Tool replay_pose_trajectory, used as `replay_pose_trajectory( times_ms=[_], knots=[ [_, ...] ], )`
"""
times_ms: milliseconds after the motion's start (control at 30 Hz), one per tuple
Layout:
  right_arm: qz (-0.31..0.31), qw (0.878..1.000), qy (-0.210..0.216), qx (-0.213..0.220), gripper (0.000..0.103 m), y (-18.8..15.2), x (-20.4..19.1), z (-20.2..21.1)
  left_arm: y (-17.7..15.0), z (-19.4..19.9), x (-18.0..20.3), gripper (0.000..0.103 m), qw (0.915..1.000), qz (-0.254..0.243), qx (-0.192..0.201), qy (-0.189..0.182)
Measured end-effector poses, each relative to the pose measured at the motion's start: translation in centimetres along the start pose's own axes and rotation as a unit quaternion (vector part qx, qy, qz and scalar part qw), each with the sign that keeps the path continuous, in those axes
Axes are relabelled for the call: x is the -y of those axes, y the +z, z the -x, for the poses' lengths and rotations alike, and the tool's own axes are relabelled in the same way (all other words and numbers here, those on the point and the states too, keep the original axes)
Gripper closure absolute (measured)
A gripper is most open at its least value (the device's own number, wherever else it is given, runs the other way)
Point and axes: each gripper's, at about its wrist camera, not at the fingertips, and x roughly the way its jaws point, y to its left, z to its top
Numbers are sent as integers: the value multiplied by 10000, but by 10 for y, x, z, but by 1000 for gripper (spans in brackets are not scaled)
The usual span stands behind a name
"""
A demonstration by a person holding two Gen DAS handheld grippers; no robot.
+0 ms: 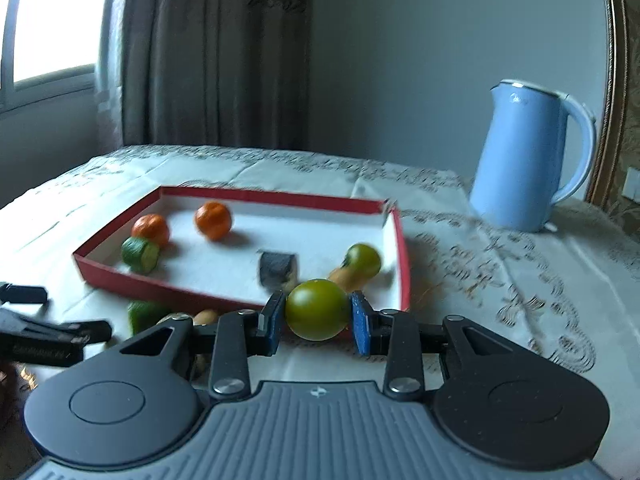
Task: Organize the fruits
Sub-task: 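Grasp the second green tomato with the right gripper, then carry the green tomato into the red tray and open the right gripper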
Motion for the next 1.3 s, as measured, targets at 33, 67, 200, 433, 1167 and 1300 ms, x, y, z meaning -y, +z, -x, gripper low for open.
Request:
replay_pose_trajectory(
  times_ms=[33, 67, 200, 433, 1167, 1300],
  knots=[
    [-9, 10000, -38, 9, 69, 2, 2, -2, 0, 0, 0, 0, 10000, 0, 0, 0],
    [-12, 10000, -75, 17, 69, 4, 3, -4, 0, 0, 0, 0, 10000, 0, 0, 0],
    [27, 9999, -164, 19, 69, 11, 6, -15, 0, 0, 0, 0, 10000, 0, -1, 0],
    [217, 9992, -330, 68, 69, 34, 4, -42, 0, 0, 0, 0, 10000, -1, -1, 1],
    [333, 9976, -256, -545, 69, 49, -6, -141, 0, 0, 0, 0, 10000, -2, -3, 1],
    [335, 9973, -272, -600, 69, 47, -6, -145, 0, 0, 0, 0, 10000, -2, -2, 1]
  ],
)
